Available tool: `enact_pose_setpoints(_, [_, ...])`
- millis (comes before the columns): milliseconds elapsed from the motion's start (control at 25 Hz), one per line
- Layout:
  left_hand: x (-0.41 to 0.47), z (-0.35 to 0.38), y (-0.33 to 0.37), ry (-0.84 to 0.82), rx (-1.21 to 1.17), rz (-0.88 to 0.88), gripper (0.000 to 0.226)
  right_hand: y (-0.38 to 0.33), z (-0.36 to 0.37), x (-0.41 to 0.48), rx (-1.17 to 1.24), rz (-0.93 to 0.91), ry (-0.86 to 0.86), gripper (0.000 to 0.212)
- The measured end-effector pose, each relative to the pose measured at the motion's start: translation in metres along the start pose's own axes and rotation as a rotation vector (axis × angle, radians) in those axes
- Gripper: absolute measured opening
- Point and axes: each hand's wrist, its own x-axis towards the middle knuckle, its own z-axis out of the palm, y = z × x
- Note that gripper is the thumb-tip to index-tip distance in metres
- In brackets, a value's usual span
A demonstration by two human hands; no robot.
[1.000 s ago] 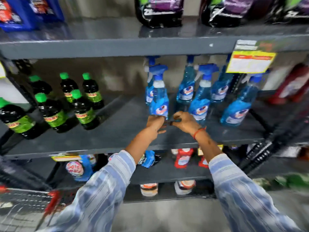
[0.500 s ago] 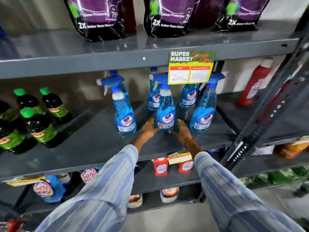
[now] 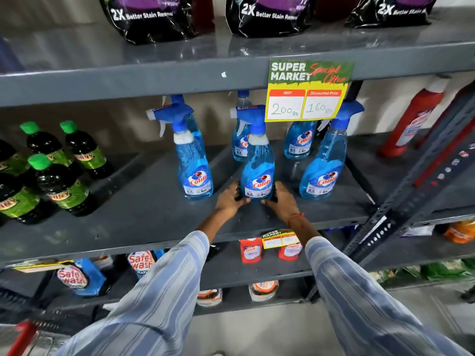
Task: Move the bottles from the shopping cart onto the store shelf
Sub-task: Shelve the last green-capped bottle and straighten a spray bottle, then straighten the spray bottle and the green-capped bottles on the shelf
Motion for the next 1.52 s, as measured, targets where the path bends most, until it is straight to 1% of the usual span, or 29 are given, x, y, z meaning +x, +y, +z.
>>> enact_pose_setpoints(240, [-0.001, 0.001, -0.001, 0.044, 0.069, 0.028, 0.063, 0.000, -0.001, -0.004, -0.017, -0.021, -0.018, 0.047])
enact_pose_setpoints(480, [0.003, 0.000, -0.002, 0.029, 0.041, 0.043, 0.062, -0.001, -0.003, -0.003, -0.110, -0.051, -0.063, 0.046])
enact_pose_setpoints(800, [0.004, 0.005, -0.004, 0.054, 0.060, 0.049, 0.063, 0.006, -0.005, 0.000, -0.083, -0.043, -0.072, 0.042])
enact_pose_setpoints(880, [0.003, 0.004, -0.001, 0.045, 0.062, 0.051, 0.063, 0.005, -0.006, 0.001, -0.073, -0.035, -0.085, 0.045])
enact_pose_setpoints(960, [0.001, 0.002, 0.003, 0.018, 0.033, 0.044, 0.065, 0.001, -0.004, -0.003, -0.019, -0.024, -0.078, 0.060])
enact_pose_setpoints(1000, [-0.001, 0.000, 0.004, 0.010, 0.040, 0.043, 0.068, -0.004, -0.002, -0.009, 0.032, 0.001, -0.022, 0.068])
enact_pose_setpoints(1040, [-0.005, -0.002, 0.005, 0.023, 0.087, 0.053, 0.070, -0.008, 0.002, -0.016, 0.094, 0.036, 0.092, 0.073])
enact_pose_setpoints(1080, [-0.012, -0.006, 0.006, 0.070, 0.172, 0.074, 0.069, -0.014, 0.007, -0.025, 0.152, 0.044, 0.255, 0.071])
enact_pose_setpoints(1120, [-0.019, -0.009, 0.006, 0.145, 0.250, 0.111, 0.065, -0.022, 0.014, -0.035, 0.199, 0.008, 0.439, 0.064])
enact_pose_setpoints(1160, [-0.029, -0.016, 0.005, 0.233, 0.282, 0.169, 0.056, -0.032, 0.023, -0.045, 0.252, -0.060, 0.585, 0.053])
enact_pose_setpoints(1200, [-0.038, -0.023, 0.003, 0.324, 0.264, 0.249, 0.043, -0.045, 0.032, -0.052, 0.306, -0.145, 0.663, 0.042])
enact_pose_setpoints(1240, [-0.046, -0.033, 0.000, 0.423, 0.228, 0.328, 0.030, -0.059, 0.042, -0.057, 0.342, -0.237, 0.674, 0.033])
enact_pose_setpoints(1280, [-0.050, -0.044, -0.004, 0.518, 0.200, 0.387, 0.020, -0.073, 0.052, -0.059, 0.350, -0.323, 0.644, 0.029])
enact_pose_setpoints(1320, [-0.053, -0.056, -0.009, 0.603, 0.184, 0.420, 0.019, -0.087, 0.061, -0.058, 0.343, -0.391, 0.586, 0.028])
enact_pose_setpoints(1360, [-0.053, -0.070, -0.016, 0.671, 0.170, 0.432, 0.023, -0.100, 0.071, -0.054, 0.338, -0.421, 0.507, 0.031])
enact_pose_setpoints(1400, [-0.052, -0.081, -0.025, 0.715, 0.150, 0.419, 0.027, -0.109, 0.081, -0.048, 0.328, -0.409, 0.418, 0.036])
enact_pose_setpoints(1440, [-0.050, -0.093, -0.036, 0.740, 0.131, 0.389, 0.031, -0.115, 0.091, -0.040, 0.305, -0.356, 0.332, 0.044])
enact_pose_setpoints(1520, [-0.041, -0.109, -0.058, 0.708, 0.093, 0.289, 0.046, -0.118, 0.108, -0.022, 0.258, -0.187, 0.148, 0.061])
